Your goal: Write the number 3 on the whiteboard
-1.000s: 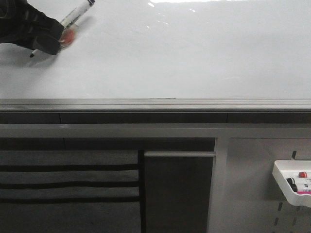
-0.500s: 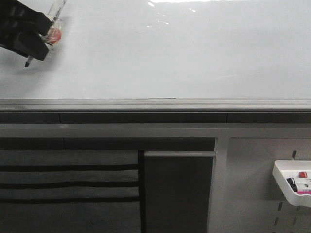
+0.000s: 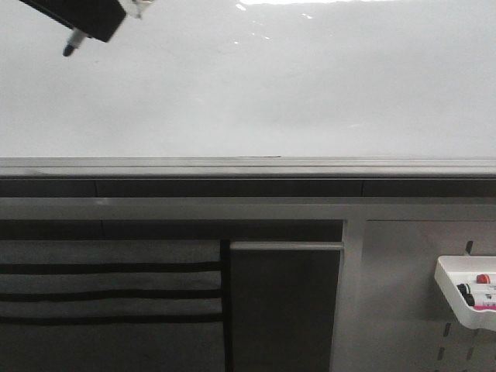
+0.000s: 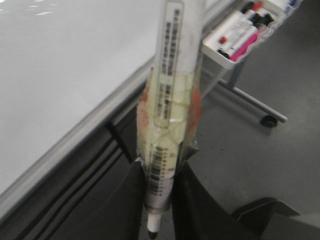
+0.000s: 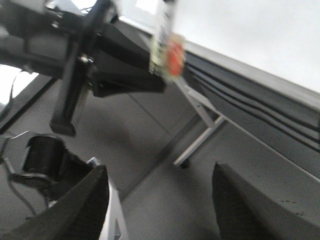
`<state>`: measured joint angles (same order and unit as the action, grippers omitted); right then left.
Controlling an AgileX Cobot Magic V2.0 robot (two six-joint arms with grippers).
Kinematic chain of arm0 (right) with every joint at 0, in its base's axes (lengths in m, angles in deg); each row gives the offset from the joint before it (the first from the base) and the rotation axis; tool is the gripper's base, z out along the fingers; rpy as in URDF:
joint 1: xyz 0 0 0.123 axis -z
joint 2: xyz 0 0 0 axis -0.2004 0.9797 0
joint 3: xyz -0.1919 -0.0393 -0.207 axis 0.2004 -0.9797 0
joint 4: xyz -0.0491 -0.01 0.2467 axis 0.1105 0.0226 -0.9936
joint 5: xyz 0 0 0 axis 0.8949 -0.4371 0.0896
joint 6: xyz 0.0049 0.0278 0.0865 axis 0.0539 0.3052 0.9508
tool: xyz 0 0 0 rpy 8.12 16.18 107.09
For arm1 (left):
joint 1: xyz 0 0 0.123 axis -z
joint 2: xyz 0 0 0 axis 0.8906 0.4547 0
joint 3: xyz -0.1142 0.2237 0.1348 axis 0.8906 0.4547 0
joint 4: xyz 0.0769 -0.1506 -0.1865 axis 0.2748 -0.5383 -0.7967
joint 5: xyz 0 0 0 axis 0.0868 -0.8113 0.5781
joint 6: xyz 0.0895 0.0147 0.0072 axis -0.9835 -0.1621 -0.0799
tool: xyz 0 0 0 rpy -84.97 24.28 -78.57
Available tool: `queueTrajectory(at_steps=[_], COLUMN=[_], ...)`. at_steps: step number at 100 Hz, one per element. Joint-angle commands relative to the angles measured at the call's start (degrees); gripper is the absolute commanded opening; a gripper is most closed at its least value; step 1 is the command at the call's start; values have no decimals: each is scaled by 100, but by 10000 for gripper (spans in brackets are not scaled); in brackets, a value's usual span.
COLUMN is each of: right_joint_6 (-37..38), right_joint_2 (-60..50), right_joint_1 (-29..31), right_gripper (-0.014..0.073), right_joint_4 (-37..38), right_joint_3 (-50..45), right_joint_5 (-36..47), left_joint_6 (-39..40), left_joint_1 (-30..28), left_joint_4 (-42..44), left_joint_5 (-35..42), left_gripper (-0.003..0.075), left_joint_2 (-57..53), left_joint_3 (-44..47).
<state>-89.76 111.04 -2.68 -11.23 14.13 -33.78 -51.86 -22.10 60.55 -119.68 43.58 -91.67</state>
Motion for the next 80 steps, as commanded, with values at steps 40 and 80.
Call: queueTrajectory(at_steps=[40,80], right_joint_6=[-483,-34], right_joint_2=[863,1518], right_joint_1=[-82,-843], right_gripper=[402,402], right_joint_4=[210,1309], right_joint_3=[1541,2260], right_joint_5=[-1693,-1637], left_joint_6=[-260,-260], left_joint_1=[1290,1290], left_joint_4=[363,1414], left_joint_5=[81,92], left_gripper=[-18,-18], left_joint_2=[-130,-130], left_joint_3=[-197,-197])
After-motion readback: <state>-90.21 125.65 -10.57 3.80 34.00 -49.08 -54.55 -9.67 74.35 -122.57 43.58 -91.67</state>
